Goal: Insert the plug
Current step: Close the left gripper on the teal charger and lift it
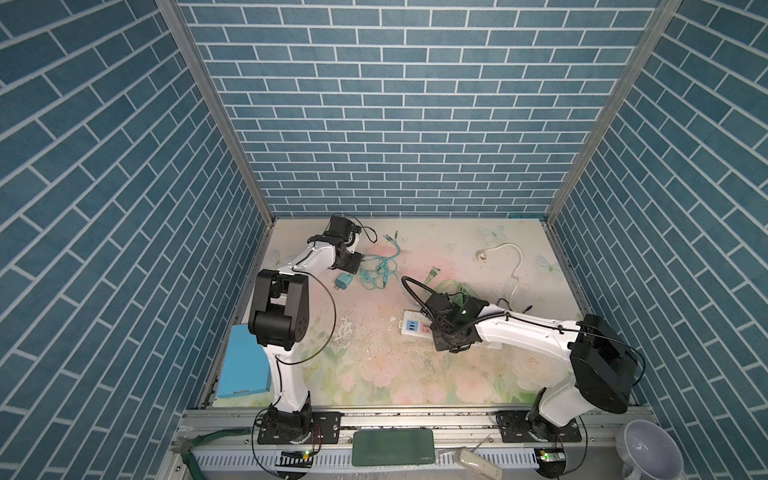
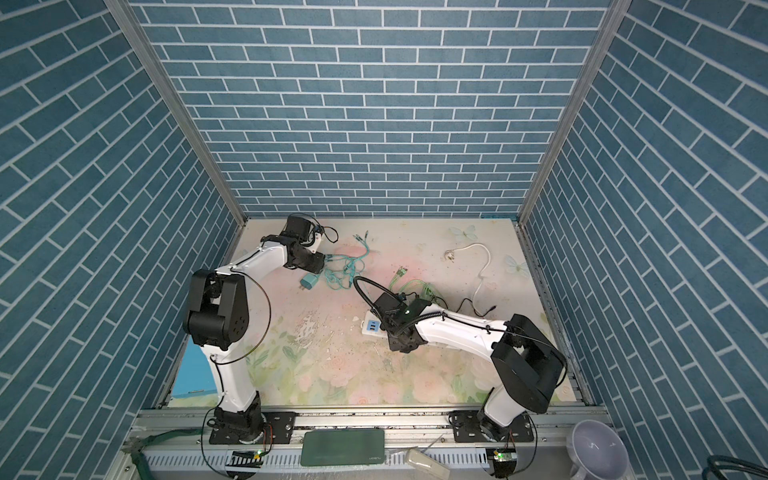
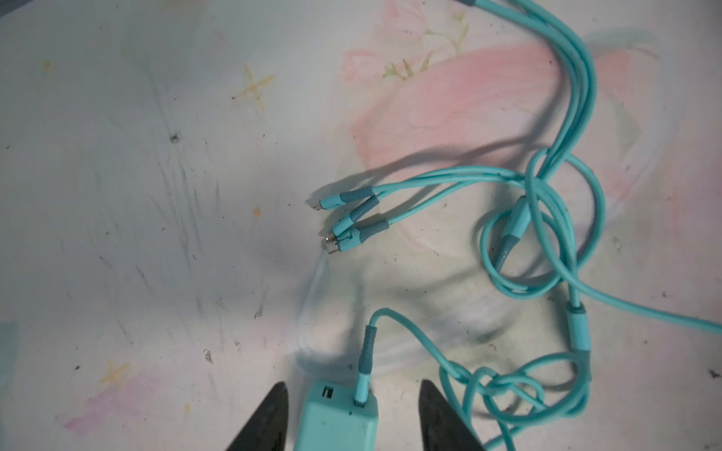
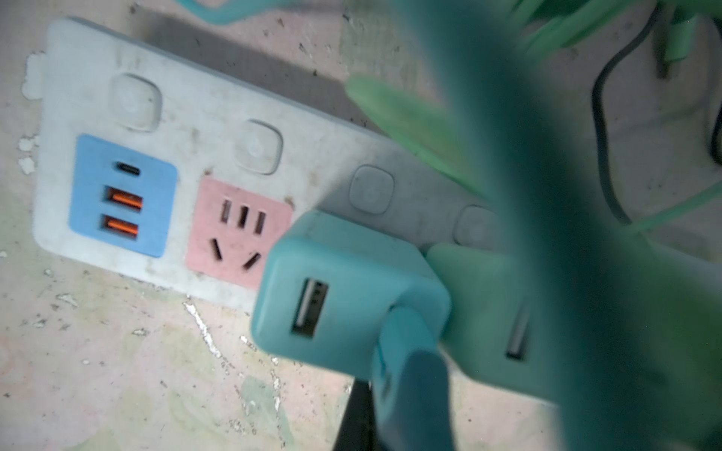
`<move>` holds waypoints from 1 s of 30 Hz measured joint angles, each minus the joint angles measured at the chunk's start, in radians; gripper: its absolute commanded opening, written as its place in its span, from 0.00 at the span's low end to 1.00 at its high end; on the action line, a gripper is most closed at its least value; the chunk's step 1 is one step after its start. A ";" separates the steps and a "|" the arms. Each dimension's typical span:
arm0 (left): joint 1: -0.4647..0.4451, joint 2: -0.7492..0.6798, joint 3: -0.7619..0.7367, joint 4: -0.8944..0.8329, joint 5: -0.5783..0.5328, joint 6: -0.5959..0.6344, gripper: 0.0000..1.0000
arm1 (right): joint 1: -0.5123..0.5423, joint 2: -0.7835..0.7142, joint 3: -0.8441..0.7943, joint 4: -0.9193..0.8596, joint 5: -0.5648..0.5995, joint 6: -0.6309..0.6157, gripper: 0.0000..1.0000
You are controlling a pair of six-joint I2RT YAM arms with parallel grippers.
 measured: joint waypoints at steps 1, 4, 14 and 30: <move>0.000 0.000 -0.006 -0.002 -0.005 -0.005 0.66 | 0.000 -0.005 0.000 -0.006 -0.001 -0.005 0.14; 0.000 0.000 -0.013 -0.019 -0.020 -0.010 0.67 | 0.000 -0.025 0.001 -0.025 -0.005 -0.019 0.22; 0.001 0.066 0.068 -0.144 -0.061 -0.006 0.67 | 0.000 -0.095 0.002 -0.059 -0.005 -0.029 0.34; 0.006 0.124 0.049 -0.175 -0.072 -0.001 0.56 | 0.000 -0.193 0.002 -0.069 -0.003 -0.031 0.40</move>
